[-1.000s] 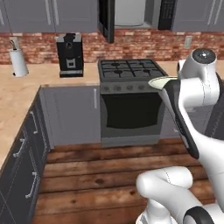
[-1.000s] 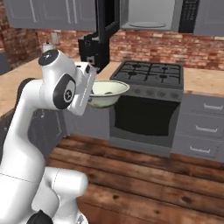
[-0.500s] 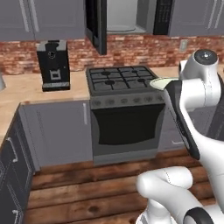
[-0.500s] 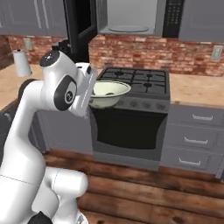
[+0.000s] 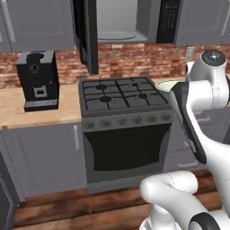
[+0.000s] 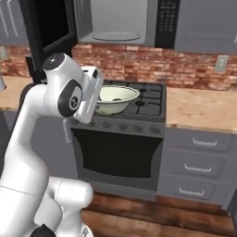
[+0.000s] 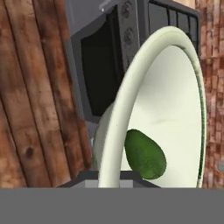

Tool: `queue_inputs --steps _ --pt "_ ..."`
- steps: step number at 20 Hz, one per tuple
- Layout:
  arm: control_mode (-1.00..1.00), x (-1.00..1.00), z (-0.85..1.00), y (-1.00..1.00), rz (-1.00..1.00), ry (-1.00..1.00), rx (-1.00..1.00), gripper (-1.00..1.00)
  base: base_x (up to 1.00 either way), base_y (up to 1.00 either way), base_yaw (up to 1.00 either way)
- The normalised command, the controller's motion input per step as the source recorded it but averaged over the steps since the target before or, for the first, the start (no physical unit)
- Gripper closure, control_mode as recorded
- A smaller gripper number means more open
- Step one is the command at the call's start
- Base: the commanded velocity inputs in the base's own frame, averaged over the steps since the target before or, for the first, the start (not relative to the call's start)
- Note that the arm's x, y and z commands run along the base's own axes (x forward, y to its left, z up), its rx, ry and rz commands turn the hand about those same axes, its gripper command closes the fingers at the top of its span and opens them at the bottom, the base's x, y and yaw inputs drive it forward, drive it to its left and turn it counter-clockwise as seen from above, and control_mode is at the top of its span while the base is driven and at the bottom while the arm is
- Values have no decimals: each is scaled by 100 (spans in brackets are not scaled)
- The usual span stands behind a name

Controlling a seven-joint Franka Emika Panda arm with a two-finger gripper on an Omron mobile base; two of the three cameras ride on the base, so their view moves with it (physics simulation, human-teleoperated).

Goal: Pick the avocado from the sink and place it in the bowl. Then pick the bowl and place it in the microwave. Then close the microwave door and press the start button.

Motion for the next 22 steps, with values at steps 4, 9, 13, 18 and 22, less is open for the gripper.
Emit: queue_inputs --steps 4,9,13,18,22 --pt "100 0 0 0 0 0 0 100 86 -11 0" --pt "100 0 0 0 0 0 0 100 79 0 0" --pt "100 0 0 0 0 0 0 100 73 0 0" --pt "100 0 0 0 0 0 0 100 58 -2 3" --pt "100 0 0 0 0 0 0 100 44 -1 8"
